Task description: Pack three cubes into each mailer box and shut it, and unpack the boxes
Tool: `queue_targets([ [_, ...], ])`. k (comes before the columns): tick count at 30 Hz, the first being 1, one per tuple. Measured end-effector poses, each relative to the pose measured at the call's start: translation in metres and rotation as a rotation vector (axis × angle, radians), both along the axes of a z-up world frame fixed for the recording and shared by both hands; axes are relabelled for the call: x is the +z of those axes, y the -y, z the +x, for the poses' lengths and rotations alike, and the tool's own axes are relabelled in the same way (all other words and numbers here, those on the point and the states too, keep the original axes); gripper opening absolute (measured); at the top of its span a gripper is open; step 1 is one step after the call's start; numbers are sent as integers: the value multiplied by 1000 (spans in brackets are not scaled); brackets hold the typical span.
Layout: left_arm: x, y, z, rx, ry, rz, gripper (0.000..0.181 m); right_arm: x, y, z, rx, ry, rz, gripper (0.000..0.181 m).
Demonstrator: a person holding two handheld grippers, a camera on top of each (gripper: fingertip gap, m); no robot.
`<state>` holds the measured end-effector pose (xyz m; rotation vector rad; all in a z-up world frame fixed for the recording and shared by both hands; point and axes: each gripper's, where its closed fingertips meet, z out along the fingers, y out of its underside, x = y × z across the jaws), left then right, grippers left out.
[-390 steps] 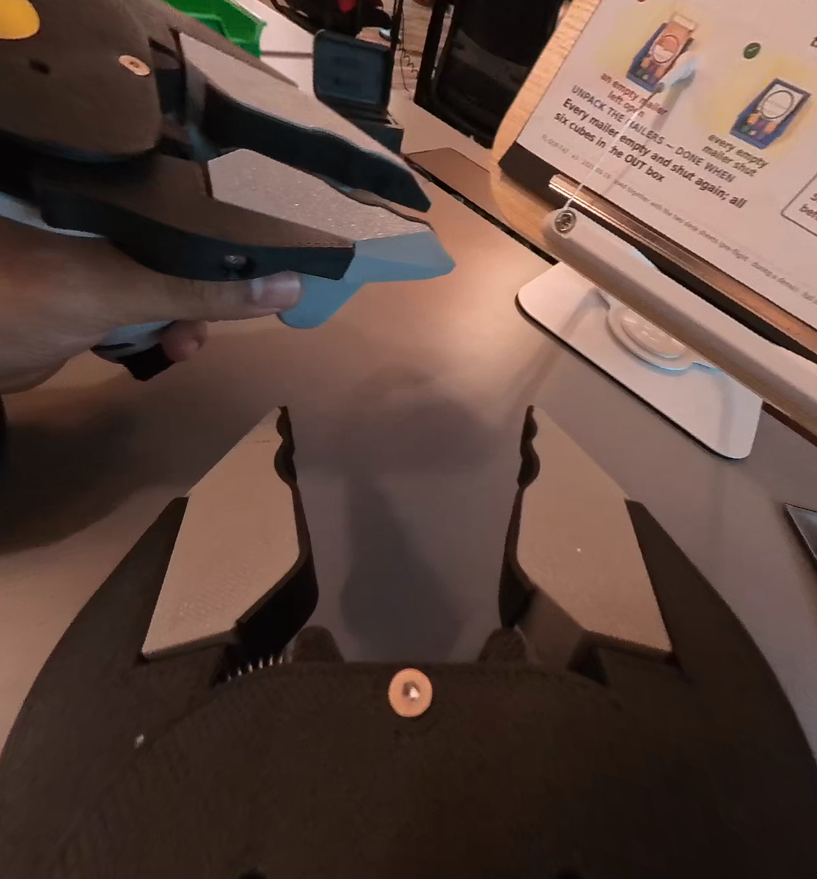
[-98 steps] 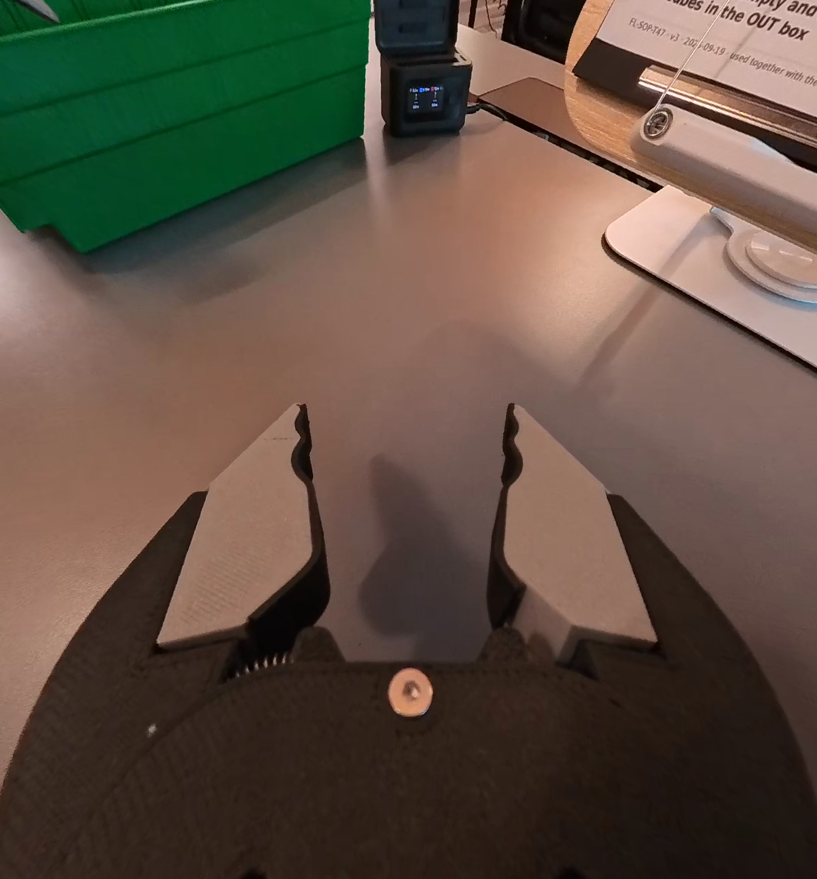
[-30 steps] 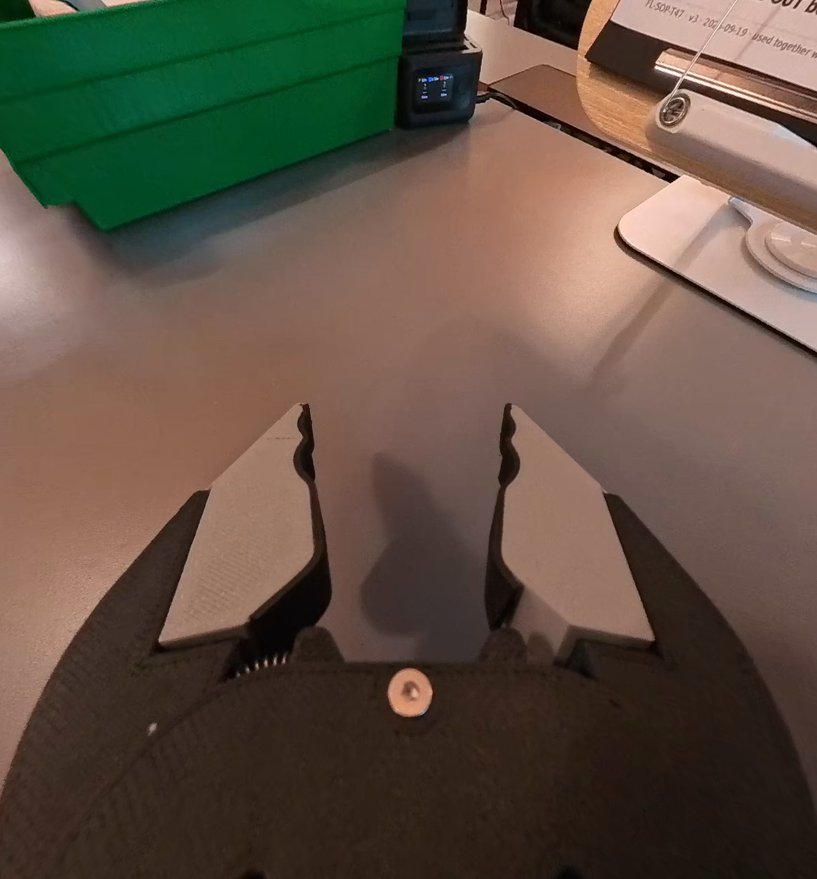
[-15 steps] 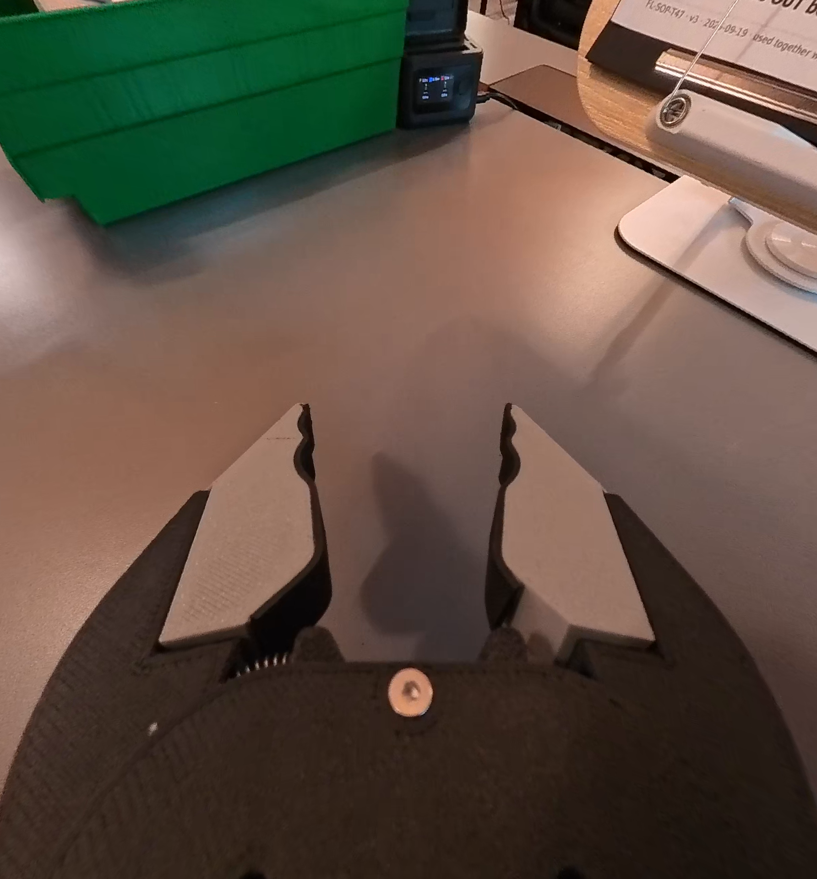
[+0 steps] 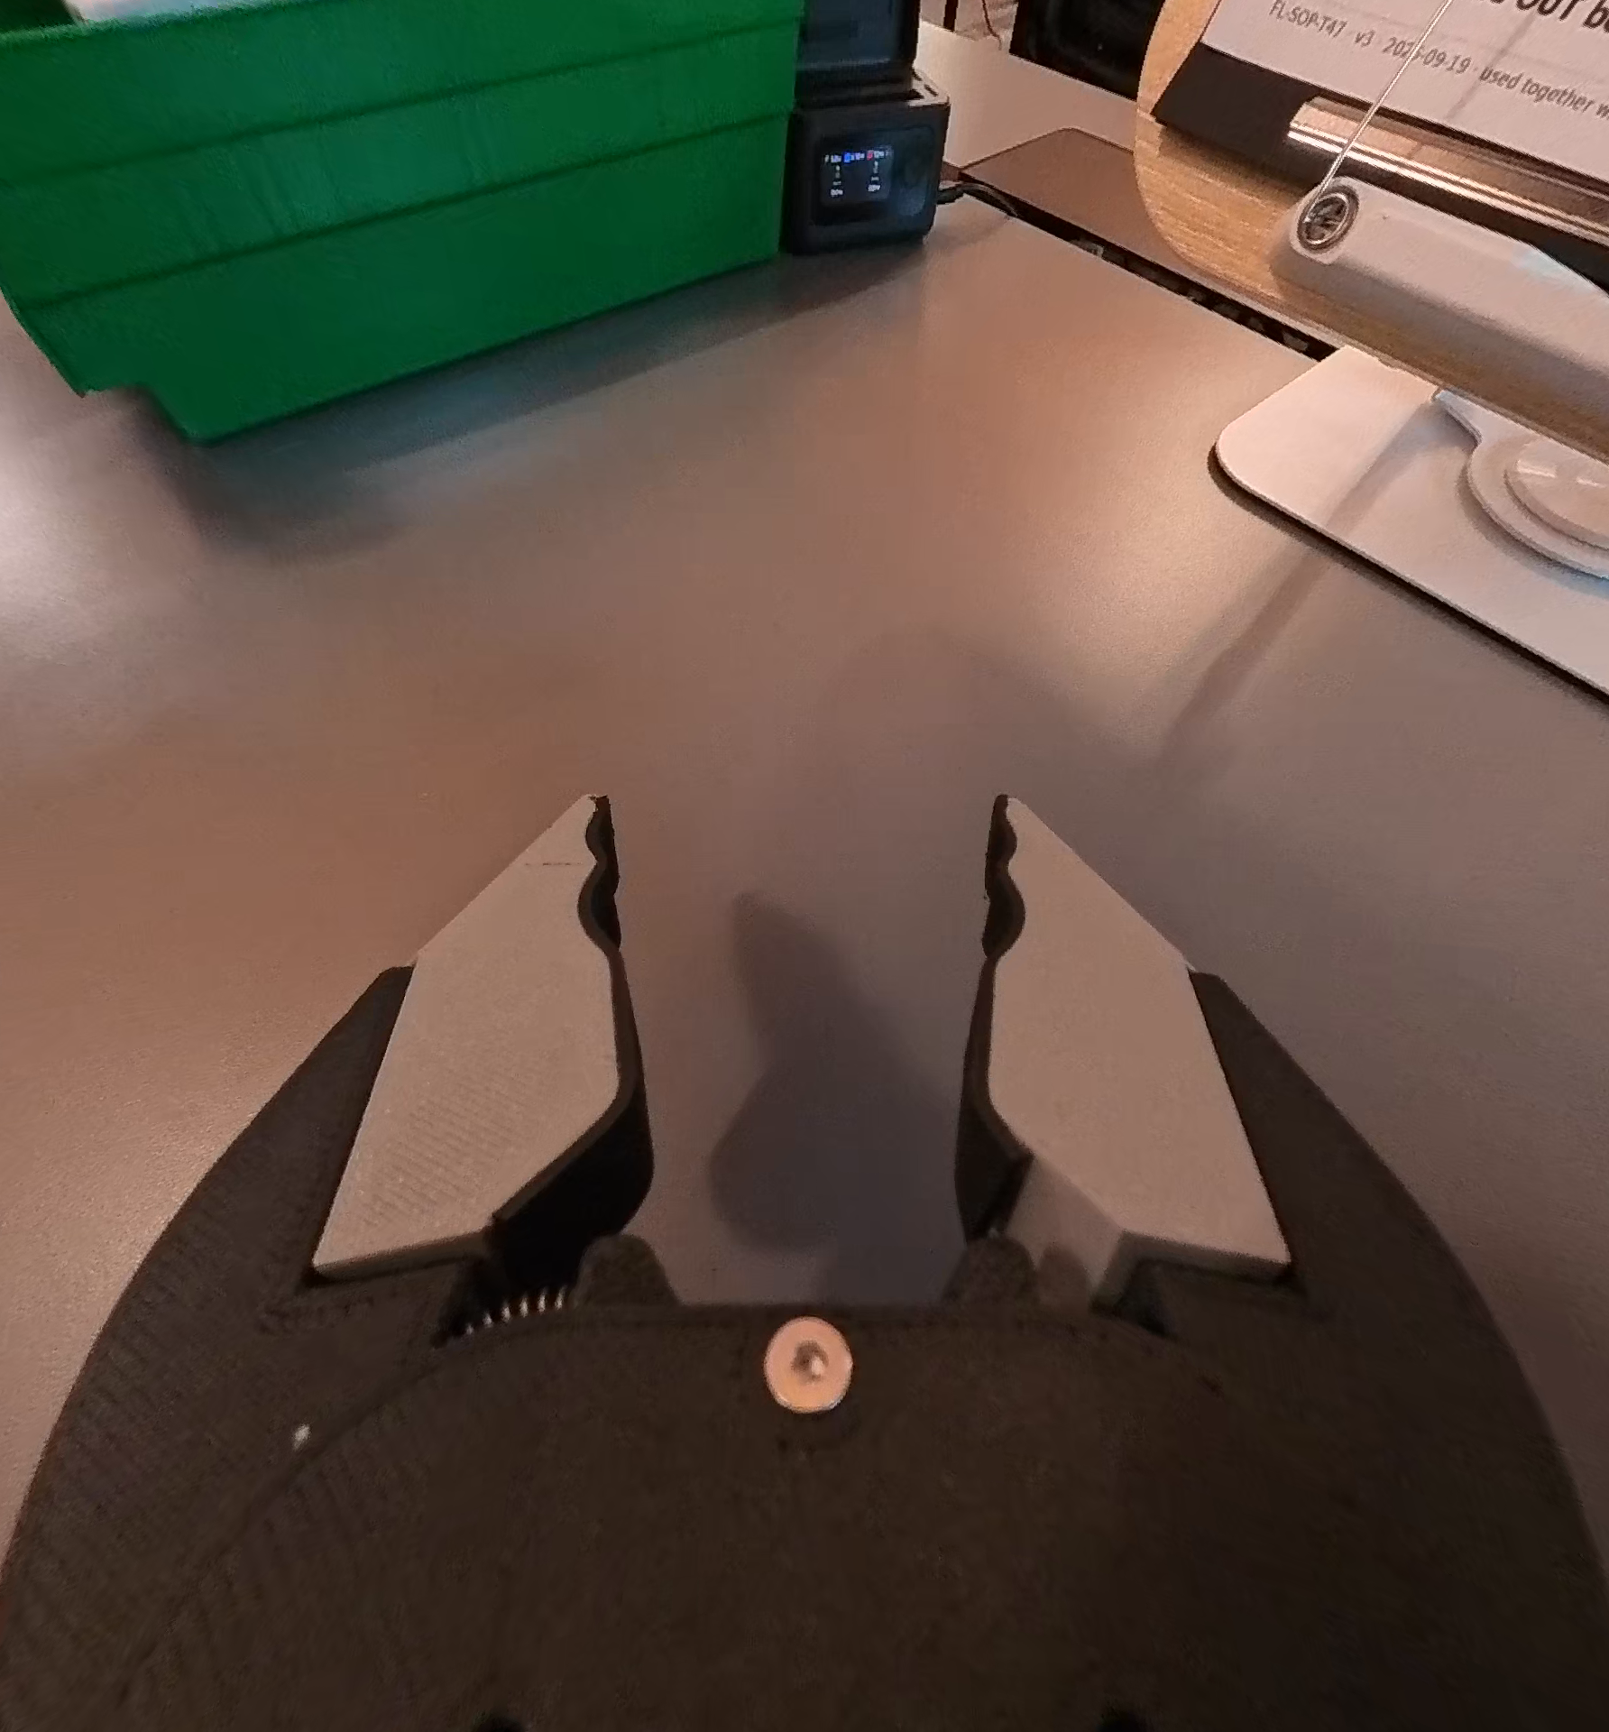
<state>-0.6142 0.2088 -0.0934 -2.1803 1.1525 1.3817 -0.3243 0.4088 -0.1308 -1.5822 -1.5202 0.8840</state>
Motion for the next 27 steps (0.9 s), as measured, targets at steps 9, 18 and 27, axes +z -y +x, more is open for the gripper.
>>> queue_targets([
  [9,7,-1,-1,1,-10,10,57,0,0,0,0,-2,1,77],
  [18,15,3,-3,10,-13,27,56,1,0,0,0,-3,5,77],
  [27,23,3,-4,3,-33,48,56,0,0,0,-1,-3,3,77],
])
